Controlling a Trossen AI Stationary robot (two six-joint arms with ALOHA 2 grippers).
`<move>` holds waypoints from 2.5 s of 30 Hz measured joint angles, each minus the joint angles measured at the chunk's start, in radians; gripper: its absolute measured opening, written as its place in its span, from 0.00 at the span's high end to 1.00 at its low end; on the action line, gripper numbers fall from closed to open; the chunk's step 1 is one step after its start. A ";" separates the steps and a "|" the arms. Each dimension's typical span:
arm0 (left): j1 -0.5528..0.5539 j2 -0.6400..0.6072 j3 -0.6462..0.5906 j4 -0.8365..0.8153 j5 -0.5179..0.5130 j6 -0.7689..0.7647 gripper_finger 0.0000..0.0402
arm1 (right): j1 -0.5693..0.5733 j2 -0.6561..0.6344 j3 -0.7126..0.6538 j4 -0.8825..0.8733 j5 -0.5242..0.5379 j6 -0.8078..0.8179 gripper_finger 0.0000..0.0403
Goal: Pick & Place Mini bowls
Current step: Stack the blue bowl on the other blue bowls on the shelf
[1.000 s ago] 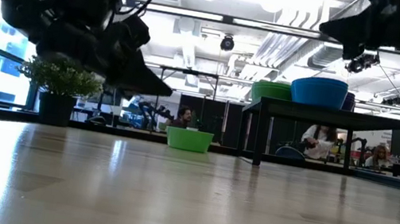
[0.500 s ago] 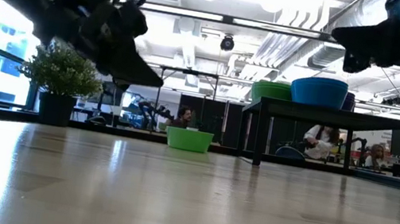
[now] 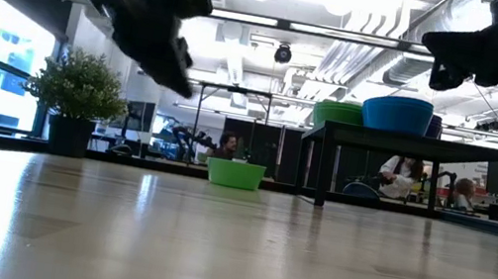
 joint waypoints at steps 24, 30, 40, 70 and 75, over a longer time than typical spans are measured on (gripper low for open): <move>-0.567 0.140 0.222 -0.591 0.099 -0.493 0.61 | 0.000 0.015 0.000 -0.032 0.000 -0.019 1.00; -0.656 0.145 0.221 -0.577 0.110 -0.587 0.61 | -0.001 0.015 0.000 -0.044 0.000 -0.028 1.00; -0.687 0.191 0.220 -0.600 0.039 -0.622 0.62 | -0.001 0.015 0.000 -0.050 0.000 -0.033 1.00; -0.160 0.189 0.221 -0.292 -0.123 -0.477 0.99 | -0.001 0.015 0.001 -0.054 0.031 -0.025 1.00; -0.016 0.232 0.221 -0.090 -0.124 -0.386 0.99 | -0.001 0.015 0.001 -0.064 0.057 -0.025 1.00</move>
